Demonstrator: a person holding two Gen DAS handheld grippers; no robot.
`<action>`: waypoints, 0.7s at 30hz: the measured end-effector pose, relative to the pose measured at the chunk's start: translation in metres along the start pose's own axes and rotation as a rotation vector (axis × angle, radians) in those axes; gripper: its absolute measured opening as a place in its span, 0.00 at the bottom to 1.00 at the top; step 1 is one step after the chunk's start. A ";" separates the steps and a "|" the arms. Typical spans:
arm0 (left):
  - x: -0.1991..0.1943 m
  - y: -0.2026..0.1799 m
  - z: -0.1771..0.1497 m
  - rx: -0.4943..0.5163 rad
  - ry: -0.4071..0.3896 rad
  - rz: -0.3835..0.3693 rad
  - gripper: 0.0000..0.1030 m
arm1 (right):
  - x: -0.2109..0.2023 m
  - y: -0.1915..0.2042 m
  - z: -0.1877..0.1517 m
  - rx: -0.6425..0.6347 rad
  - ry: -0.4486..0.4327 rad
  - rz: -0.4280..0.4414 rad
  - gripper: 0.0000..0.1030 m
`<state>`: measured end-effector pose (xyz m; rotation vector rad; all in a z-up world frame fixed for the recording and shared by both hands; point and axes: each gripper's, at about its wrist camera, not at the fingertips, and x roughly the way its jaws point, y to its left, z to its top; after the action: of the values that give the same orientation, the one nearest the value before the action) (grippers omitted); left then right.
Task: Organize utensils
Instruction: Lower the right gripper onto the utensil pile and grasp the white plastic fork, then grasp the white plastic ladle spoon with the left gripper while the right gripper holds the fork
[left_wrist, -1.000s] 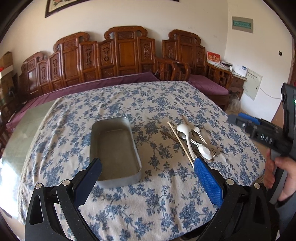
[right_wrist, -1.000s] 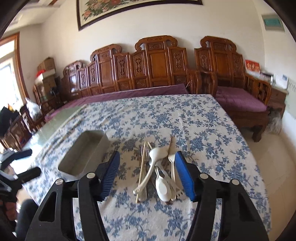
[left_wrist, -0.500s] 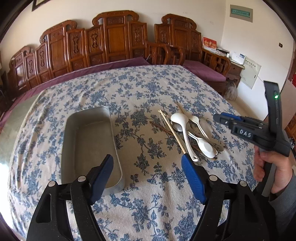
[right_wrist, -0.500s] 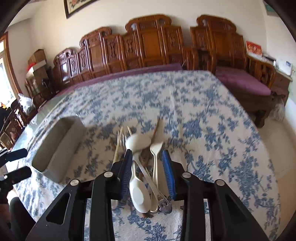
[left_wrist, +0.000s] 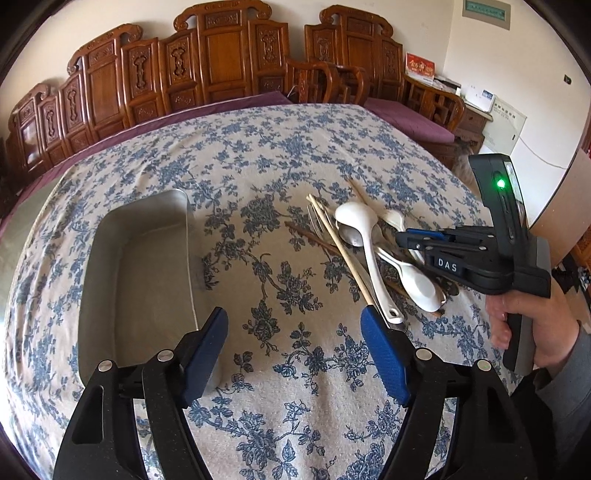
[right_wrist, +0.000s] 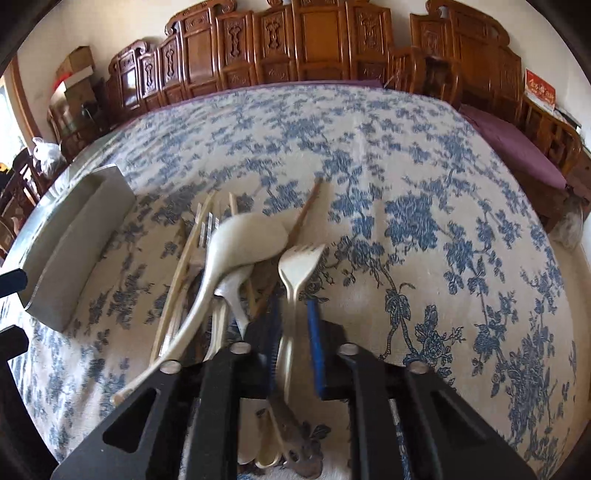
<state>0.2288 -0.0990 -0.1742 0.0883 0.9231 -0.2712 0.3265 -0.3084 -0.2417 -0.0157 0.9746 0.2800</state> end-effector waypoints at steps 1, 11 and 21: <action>0.002 -0.001 0.000 0.002 0.003 0.002 0.69 | 0.000 -0.002 0.000 0.007 0.002 0.006 0.10; 0.020 -0.016 0.010 0.015 0.025 -0.021 0.63 | -0.028 -0.030 0.002 0.077 -0.067 0.046 0.07; 0.059 -0.042 0.039 0.031 0.067 -0.088 0.42 | -0.048 -0.062 0.005 0.174 -0.138 0.073 0.07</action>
<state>0.2814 -0.1577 -0.1959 0.0864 0.9905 -0.3659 0.3199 -0.3787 -0.2068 0.1963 0.8600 0.2589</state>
